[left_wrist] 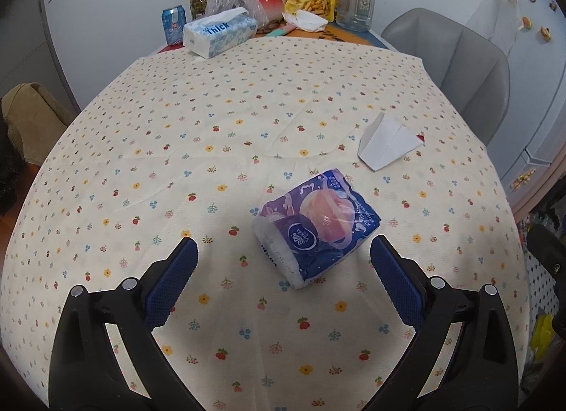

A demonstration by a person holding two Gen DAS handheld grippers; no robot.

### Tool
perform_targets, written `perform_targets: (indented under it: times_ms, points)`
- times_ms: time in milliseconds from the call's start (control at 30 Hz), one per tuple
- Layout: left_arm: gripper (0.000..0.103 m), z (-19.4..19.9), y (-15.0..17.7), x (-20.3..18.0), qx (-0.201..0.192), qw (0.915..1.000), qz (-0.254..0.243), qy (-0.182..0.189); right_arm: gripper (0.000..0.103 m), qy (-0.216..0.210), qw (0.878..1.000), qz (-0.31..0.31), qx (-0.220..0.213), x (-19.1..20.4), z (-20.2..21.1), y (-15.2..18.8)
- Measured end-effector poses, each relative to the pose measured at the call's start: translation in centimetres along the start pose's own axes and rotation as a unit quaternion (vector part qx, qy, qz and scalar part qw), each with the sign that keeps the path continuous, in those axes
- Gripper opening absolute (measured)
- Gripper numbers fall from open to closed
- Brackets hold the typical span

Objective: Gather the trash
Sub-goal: 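Grasp the blue tissue pack with the left gripper while the right gripper approaches the red-white wrapper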

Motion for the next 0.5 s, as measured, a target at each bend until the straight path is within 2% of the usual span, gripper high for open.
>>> perform_targets:
  times_ms: [167,333,500]
  points:
    - [0.097,-1.4,0.2,-0.6,0.021,0.9996,-0.019,-0.003,0.092,-0.008,1.000,0.003,0.010,0.6,-1.2,0.0]
    - [0.097,-2.7,-0.2,-0.5,0.033,0.9981,-0.036,-0.039,0.092,-0.015,1.000,-0.001,0.013,0.6,-1.9,-0.3]
    - [0.097,-3.3,-1.3,-0.3,0.032,0.9975,-0.040,-0.048,0.092,-0.022,1.000,-0.001,0.022,0.8,-3.0,-0.7]
Point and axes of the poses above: each gripper's, at about its wrist camera, not at the fingertips, and z roughly against the way its jaws point, x to its left, y to its underside, the point moved 5 cm from there along -z, roughly the way its jaws point, and after that the axes turned 12 degrees about y, right-handed, at the moved point
